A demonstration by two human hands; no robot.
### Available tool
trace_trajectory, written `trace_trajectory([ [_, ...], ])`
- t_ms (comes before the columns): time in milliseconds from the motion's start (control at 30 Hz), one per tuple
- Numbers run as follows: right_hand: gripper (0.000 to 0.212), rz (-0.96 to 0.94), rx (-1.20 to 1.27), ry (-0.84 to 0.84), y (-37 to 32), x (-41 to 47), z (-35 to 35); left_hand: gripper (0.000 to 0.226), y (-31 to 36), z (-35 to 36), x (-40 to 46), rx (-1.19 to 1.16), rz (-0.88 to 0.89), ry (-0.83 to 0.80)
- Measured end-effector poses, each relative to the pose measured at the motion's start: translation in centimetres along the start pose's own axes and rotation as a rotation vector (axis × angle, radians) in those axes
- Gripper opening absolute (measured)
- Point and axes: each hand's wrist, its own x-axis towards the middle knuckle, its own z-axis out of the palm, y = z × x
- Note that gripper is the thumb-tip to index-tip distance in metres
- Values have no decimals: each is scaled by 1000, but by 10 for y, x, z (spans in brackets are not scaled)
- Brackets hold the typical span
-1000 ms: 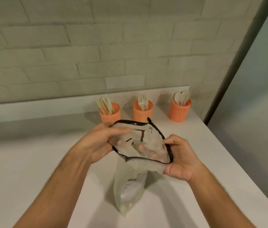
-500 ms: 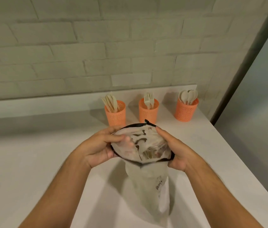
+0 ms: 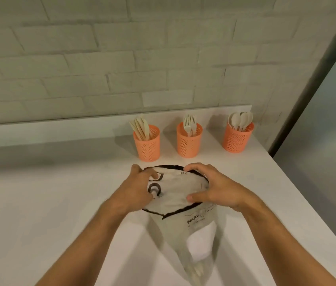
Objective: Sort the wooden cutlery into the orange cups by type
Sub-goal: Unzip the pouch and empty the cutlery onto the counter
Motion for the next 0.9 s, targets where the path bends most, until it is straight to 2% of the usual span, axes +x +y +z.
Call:
trace_trajectory([
  [67,83,27,-223,-27,-3,2,-3,32,2,7,2,159,-16,56],
  [100,84,37,-275,-52,-4,3,-3,26,4,9,2,200,-20,94],
  [133,77,50,-306,-59,-4,4,-2,25,4,10,4,239,-26,122],
  [233,31,72,-330,43,0,9,-1,32,1,10,8,237,-17,175],
  [300,26,76,-235,135,3,12,-5,34,-3,5,8,152,2,203],
  [333,28,92,-132,155,4,14,-8,33,-5,2,6,12,-5,183],
  [433,16,193,291,165,4,21,-13,25,-1,-7,-3,-800,-50,-16],
  [467,13,240,451,162,3,24,-14,21,-1,-8,-5,-990,-54,-55],
  [567,15,405,900,143,6,34,-14,40,2,-1,-5,-1368,-54,-88],
  [667,12,484,1100,141,8,44,-9,33,6,4,-4,-1539,-118,-32],
  [733,14,438,997,139,7,52,-5,36,6,5,-3,-1584,-138,-12],
  [767,16,380,838,147,5,54,-4,37,5,4,-3,-1590,-134,7],
  [833,17,210,361,195,0,54,-4,33,0,-1,-4,-1543,-130,43],
  [900,26,-88,-70,337,-4,46,-10,33,-5,-5,-5,-1455,-133,59],
])
